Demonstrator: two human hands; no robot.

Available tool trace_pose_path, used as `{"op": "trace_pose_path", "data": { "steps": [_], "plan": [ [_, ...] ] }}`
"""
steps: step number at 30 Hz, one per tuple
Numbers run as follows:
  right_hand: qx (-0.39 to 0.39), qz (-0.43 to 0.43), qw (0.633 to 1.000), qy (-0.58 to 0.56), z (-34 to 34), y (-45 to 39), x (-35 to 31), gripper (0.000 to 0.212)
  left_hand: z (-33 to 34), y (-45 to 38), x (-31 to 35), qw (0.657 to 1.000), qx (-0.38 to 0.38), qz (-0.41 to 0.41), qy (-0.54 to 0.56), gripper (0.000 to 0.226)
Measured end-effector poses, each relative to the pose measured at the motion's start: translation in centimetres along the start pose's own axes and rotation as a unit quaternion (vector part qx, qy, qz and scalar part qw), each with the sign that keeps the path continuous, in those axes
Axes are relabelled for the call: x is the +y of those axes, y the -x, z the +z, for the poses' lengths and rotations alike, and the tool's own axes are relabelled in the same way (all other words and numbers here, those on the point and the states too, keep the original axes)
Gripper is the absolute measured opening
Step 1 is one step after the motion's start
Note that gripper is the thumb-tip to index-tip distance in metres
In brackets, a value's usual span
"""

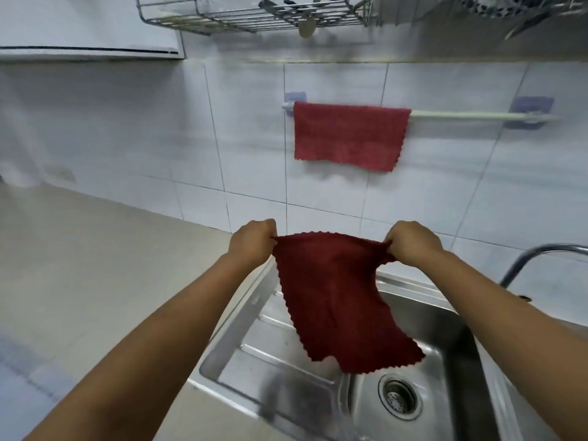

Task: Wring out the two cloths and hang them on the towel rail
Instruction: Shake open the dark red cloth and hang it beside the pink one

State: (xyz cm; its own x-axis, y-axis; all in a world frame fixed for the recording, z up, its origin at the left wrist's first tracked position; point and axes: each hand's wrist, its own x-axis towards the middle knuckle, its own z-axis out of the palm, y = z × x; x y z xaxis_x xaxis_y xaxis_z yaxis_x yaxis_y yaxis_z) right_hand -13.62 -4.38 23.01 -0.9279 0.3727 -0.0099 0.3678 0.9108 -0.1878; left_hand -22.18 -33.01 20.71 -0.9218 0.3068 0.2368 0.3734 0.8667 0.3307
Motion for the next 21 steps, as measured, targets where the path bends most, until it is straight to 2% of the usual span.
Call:
{"op": "trace_pose_path", "data": {
  "steps": [4, 7, 9, 11, 12, 13, 15, 16, 17, 18, 19, 20, 21],
  "plan": [
    [-0.005, 0.008, 0.999, -0.051, -0.1, 0.5, -0.1, 0.022, -0.4, 0.4, 0.3, 0.999, 0.045, -0.009, 0.018, 0.007],
    [-0.019, -0.007, 0.996, -0.085, -1.5, 1.2, -1.0, 0.017, -1.2, 0.5, 0.5, 0.997, 0.053, -0.019, 0.052, 0.009],
    [0.029, -0.019, 0.994, -0.108, -3.9, 1.6, -1.9, 0.02, -3.2, -0.2, 0.8, 0.992, 0.087, -0.039, 0.087, 0.011],
    [0.153, -0.026, 0.977, -0.143, -7.7, 2.5, -3.1, 0.024, -6.6, -1.2, 1.2, 0.969, 0.175, -0.038, 0.171, 0.01],
    [0.239, -0.037, 0.956, -0.164, -9.8, 2.9, -3.6, 0.028, -8.6, -1.5, 1.7, 0.942, 0.24, -0.013, 0.233, 0.009],
    [0.334, -0.052, 0.924, -0.181, -11.4, 3.7, -4.0, 0.033, -10.4, -1.5, 2.1, 0.905, 0.316, 0.031, 0.282, 0.007],
    [0.547, -0.108, 0.809, -0.184, -13.0, 4.8, -4.5, 0.043, -12.8, -1.0, 3.1, 0.834, 0.445, 0.13, 0.299, 0.008],
    [0.618, -0.144, 0.757, -0.154, -12.6, 5.1, -4.5, 0.045, -12.9, -0.7, 3.2, 0.83, 0.46, 0.156, 0.273, 0.009],
    [0.639, -0.163, 0.746, -0.089, -11.5, 4.8, -4.3, 0.044, -12.3, -0.8, 2.9, 0.859, 0.43, 0.159, 0.226, 0.009],
    [0.58, -0.17, 0.796, -0.021, -9.6, 4.2, -3.7, 0.041, -10.8, -1.0, 2.2, 0.917, 0.342, 0.138, 0.15, 0.008],
    [0.445, -0.138, 0.884, 0.033, -7.2, 3.6, -2.9, 0.037, -8.7, -1.0, 1.1, 0.97, 0.209, 0.102, 0.073, 0.005],
    [0.282, -0.076, 0.954, 0.069, -4.8, 3.1, -1.9, 0.033, -6.5, -0.7, 0.1, 0.994, 0.075, 0.068, 0.029, 0.004],
    [0.15, -0.021, 0.985, 0.087, -2.8, 2.8, -1.1, 0.03, -4.6, -0.4, -0.7, 0.999, -0.013, 0.044, 0.018, 0.006]
  ]
}}
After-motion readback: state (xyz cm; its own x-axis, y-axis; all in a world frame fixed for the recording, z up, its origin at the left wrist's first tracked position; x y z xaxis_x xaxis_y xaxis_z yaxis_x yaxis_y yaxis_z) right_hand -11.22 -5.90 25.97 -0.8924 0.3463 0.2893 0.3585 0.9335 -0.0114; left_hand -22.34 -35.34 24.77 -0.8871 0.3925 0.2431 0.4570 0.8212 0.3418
